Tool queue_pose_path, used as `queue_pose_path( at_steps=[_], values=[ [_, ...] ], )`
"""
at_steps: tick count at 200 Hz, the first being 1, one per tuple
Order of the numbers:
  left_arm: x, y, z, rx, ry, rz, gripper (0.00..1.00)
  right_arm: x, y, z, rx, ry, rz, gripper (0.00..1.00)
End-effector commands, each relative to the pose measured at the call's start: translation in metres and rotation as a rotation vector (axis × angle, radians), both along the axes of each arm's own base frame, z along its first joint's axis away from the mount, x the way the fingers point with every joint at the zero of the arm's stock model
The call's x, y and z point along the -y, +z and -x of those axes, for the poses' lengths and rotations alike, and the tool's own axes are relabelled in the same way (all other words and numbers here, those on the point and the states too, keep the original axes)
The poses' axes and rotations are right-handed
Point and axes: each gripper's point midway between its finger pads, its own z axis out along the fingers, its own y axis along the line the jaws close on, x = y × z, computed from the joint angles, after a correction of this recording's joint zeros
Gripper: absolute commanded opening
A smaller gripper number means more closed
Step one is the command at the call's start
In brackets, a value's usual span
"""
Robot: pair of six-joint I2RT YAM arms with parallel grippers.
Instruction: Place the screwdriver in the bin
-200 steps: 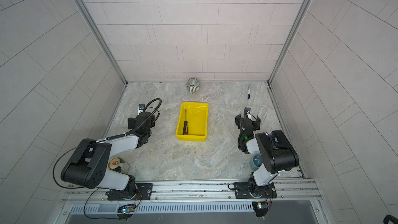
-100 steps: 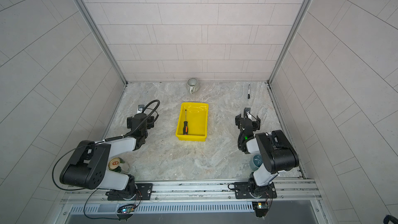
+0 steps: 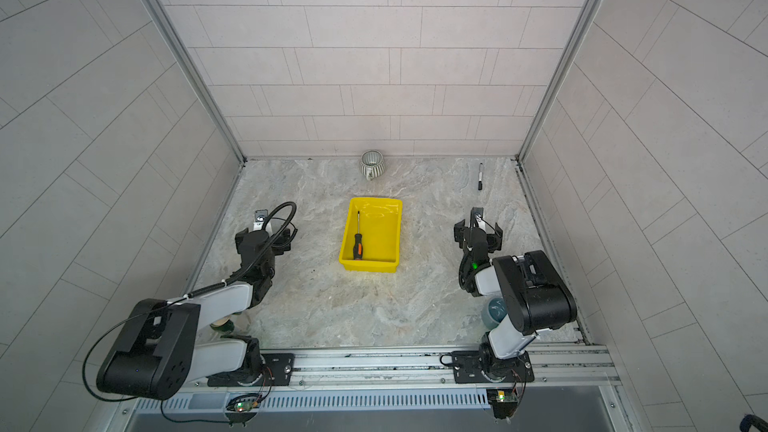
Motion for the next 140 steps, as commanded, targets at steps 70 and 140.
queue_pose_path(
  at_steps=[70,140],
  values=[
    [0.009,-0.023,-0.019,0.099,-0.017,0.070,1.00,-0.001,0.003,-0.002,0.009,0.007,0.006,0.99],
    [0.002,-0.034,-0.044,-0.002,-0.033,0.149,1.00,-0.001,0.003,-0.002,0.009,0.006,0.005,0.99]
  ],
)
